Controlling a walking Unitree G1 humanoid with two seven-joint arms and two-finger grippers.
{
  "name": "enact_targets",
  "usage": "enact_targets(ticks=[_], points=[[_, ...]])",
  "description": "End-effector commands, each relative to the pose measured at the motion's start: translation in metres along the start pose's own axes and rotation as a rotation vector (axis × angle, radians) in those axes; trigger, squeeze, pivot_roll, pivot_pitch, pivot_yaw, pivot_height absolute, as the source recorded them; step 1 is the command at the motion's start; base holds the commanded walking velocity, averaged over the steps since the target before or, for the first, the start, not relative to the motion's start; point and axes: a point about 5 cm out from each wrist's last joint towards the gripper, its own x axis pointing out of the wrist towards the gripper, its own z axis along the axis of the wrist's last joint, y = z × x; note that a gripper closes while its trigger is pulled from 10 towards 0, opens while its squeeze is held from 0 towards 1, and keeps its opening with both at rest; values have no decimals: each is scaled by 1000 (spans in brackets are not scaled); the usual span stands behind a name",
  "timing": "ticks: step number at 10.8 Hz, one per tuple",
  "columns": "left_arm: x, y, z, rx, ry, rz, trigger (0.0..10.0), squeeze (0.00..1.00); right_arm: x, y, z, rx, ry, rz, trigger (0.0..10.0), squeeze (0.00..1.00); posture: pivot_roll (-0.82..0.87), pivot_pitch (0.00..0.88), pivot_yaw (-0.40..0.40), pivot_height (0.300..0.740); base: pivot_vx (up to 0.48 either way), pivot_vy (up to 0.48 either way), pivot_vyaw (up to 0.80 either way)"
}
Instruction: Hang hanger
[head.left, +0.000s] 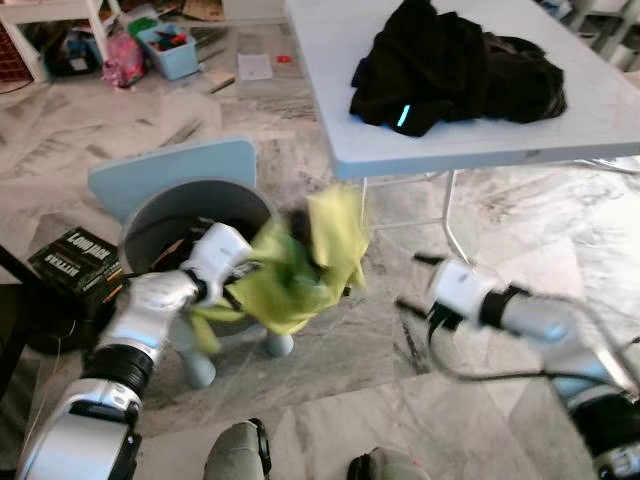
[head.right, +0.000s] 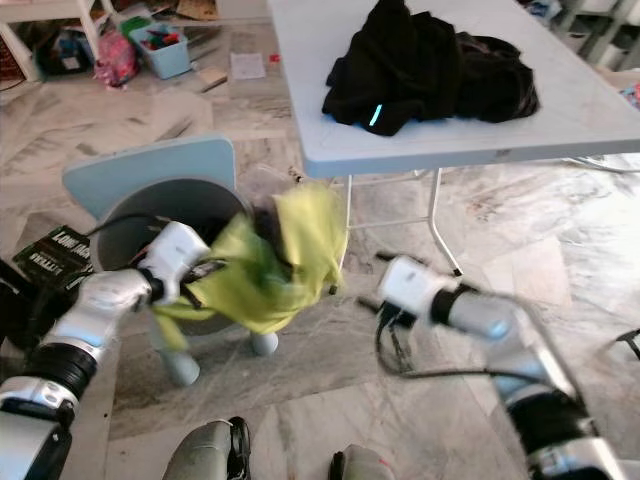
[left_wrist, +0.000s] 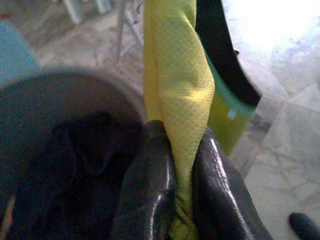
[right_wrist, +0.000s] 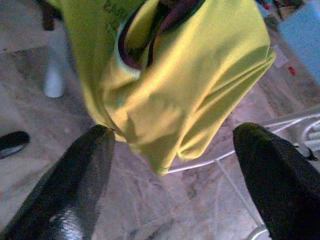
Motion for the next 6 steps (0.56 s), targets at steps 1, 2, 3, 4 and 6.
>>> enact_targets(ticks=[1, 2, 3, 4, 6], points=[[1, 3, -3, -50, 23, 10, 0, 0, 2, 0, 2, -16, -7, 2, 10000, 1000, -80, 86, -27, 740, 0, 0, 0], [6, -1, 1, -24, 12, -4, 0, 0, 5, -3, 6, -16, -21, -6, 10000, 1000, -86, 83, -32, 740, 0, 0, 0], [13, -9, 10, -5, -23, -60, 0, 0, 6, -5, 8, -19, -27, -13, 10000, 1000, -90, 81, -35, 740, 0, 0, 0], [16, -15, 15, 30, -38, -113, 0, 0, 5, -6, 8, -21, -29, -15, 10000, 1000, -90, 81, -35, 740, 0, 0, 0], [13, -36, 19, 225, -18, -400, 0, 0, -1, -12, 4, -41, -10, -8, 10000, 1000, -93, 80, -36, 740, 0, 0, 0]])
